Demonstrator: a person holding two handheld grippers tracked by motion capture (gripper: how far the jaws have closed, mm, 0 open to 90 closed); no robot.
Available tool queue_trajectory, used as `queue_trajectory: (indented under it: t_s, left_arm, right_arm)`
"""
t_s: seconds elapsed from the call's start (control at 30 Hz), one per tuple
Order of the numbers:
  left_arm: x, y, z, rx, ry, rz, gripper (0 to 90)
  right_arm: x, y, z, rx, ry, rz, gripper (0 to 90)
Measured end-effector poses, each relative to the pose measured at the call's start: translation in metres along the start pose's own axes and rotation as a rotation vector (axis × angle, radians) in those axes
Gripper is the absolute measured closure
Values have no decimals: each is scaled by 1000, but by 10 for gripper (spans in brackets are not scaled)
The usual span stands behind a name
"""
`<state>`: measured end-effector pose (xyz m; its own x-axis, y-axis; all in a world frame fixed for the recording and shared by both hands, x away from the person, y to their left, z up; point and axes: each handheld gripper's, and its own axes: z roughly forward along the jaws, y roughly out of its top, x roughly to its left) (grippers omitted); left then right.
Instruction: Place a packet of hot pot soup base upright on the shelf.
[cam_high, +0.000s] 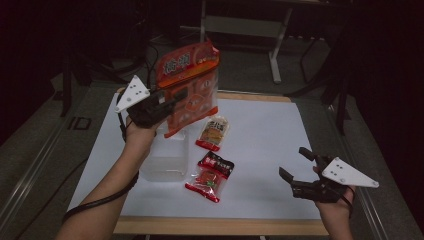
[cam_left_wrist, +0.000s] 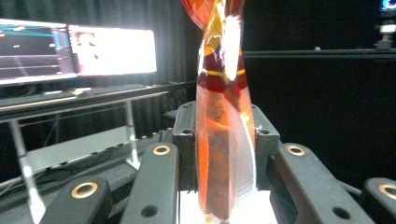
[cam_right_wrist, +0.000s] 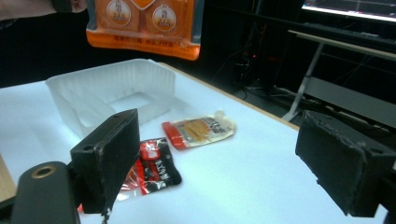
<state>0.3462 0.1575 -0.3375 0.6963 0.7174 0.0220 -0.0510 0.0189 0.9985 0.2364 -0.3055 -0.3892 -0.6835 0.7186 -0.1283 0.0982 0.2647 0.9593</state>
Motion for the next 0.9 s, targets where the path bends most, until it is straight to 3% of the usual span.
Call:
queue_trajectory:
  t_s: [0.23, 0.47, 0.9]
  left_arm:
    - [24, -19, -15, 2, 86, -42, 716]
    - [39, -44, -23, 14, 151, -84, 715]
    - [48, -86, -26, 74, 195, -129, 715]
  right_arm:
    - [5, -2, 9, 25, 21, -25, 137]
    - [6, -5, 13, 36, 38, -30, 137]
    - [6, -10, 16, 48, 60, -20, 137]
